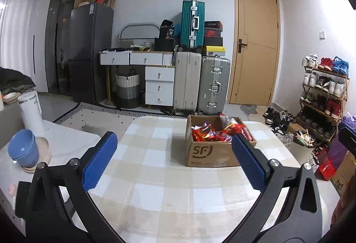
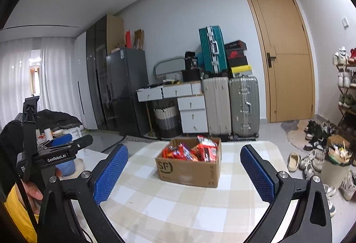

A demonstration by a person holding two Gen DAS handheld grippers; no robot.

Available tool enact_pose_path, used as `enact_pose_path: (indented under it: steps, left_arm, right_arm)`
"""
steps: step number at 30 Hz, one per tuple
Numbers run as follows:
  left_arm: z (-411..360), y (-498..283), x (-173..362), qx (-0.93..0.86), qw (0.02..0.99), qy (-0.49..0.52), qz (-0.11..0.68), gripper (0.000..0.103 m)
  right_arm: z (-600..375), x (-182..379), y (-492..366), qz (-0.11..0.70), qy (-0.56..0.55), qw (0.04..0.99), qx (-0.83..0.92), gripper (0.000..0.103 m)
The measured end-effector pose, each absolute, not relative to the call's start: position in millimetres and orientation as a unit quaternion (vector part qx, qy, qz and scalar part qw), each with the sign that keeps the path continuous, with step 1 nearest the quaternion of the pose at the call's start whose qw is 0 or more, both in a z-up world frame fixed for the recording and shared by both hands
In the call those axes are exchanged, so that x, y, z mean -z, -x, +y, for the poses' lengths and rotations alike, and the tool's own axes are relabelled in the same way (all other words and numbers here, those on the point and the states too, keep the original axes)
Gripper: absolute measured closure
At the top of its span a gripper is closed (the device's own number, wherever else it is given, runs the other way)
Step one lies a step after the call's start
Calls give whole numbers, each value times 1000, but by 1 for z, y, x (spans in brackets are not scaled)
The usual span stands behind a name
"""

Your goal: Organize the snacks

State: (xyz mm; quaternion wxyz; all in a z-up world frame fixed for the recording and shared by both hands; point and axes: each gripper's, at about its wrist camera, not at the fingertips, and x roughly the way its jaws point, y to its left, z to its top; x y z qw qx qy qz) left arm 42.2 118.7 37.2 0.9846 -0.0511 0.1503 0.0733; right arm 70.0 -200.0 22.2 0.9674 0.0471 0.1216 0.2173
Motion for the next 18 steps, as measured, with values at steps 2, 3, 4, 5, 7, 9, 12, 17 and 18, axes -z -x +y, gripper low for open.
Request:
enact_pose_path:
  steps: [2, 3, 4, 5, 7, 9, 12, 17, 18]
  left_arm:
    - [120, -59, -25, -79, 983, 50, 155, 0]
    - [121, -74, -20, -81, 984, 49, 154, 0]
    - [122, -81, -15, -83, 984, 47, 152, 0]
    - [124, -89, -8, -88, 984, 44, 149, 0]
    - [123, -104, 7, -90, 984, 36, 148, 0]
    - [124, -119, 22, -88, 984, 31, 150, 0]
    - [126, -146, 50, -90, 983, 26, 155, 0]
    - [137, -185, 98, -86, 974, 64, 202, 0]
    - [138, -189, 105, -85, 974, 68, 201, 0]
  right_arm:
    - [-199, -8, -82, 126, -48, 967, -217, 1]
    - [-199, -3, -89, 128, -49, 967, -216, 1]
    - [-200, 3, -95, 129, -51, 967, -214, 1]
    - [-200, 11, -101, 129, -54, 967, -212, 1]
    - [-202, 27, -115, 130, -62, 968, -208, 1]
    - [-205, 45, -133, 138, -71, 966, -205, 1]
    - [-210, 74, -157, 159, -80, 966, -186, 1]
    - [-219, 115, -182, 175, -94, 968, -155, 1]
    - [-221, 119, -185, 175, -94, 968, -154, 1]
